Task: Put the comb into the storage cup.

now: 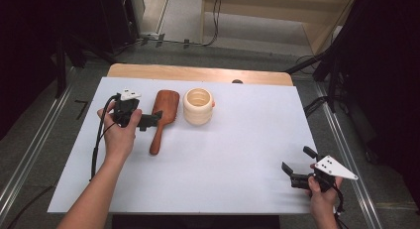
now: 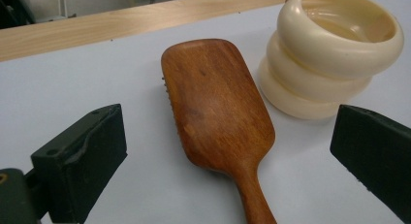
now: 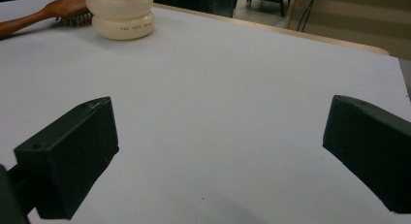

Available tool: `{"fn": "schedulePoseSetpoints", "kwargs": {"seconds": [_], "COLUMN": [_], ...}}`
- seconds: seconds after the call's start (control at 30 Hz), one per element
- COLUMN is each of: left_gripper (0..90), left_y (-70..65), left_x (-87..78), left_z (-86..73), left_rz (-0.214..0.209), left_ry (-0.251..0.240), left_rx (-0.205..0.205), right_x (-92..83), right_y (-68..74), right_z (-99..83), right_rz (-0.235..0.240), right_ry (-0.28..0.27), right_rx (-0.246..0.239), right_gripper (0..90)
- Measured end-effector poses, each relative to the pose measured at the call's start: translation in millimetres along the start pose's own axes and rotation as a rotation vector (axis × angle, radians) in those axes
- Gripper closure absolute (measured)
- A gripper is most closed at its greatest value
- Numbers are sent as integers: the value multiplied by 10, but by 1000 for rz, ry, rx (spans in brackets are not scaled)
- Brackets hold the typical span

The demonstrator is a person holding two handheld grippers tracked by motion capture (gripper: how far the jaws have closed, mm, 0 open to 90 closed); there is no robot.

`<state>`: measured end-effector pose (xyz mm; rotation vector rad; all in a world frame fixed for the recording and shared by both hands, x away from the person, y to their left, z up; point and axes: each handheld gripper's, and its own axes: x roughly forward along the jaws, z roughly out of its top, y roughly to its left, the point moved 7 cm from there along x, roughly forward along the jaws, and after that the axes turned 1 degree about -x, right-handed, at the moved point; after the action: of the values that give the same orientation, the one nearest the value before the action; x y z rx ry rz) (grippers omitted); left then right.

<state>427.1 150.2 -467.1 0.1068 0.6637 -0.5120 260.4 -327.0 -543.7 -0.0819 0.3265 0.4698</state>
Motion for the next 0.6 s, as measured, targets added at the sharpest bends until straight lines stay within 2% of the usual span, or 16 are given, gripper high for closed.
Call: {"fn": "schedulePoseSetpoints", "kwargs": {"seconds": [0.13, 0.17, 0.2, 0.43, 0.53, 0.6], "left_gripper": [35, 35, 35, 66, 137, 145], "left_y": [-5, -22, -22, -79, -83, -87], "left_x": [69, 107, 107, 234, 251, 279], "left_z": [-10, -23, -23, -114, -130, -164], "left_rz": [13, 11, 11, -4, 3, 0], "left_ry": [42, 66, 66, 168, 184, 230], "left_rx": [5, 8, 8, 17, 13, 3], "right_x": [2, 1, 2, 4, 3, 3], "right_y": [0, -1, -1, 0, -1, 0], "right_z": [-1, -2, -2, -3, -3, -4], "right_rz": [0, 0, -1, -1, -2, -1], "right_ry": [3, 4, 4, 4, 5, 5], "right_rx": [-2, -5, -4, -5, -4, -4], "right_gripper": [0, 0, 0, 0, 0, 0]}}
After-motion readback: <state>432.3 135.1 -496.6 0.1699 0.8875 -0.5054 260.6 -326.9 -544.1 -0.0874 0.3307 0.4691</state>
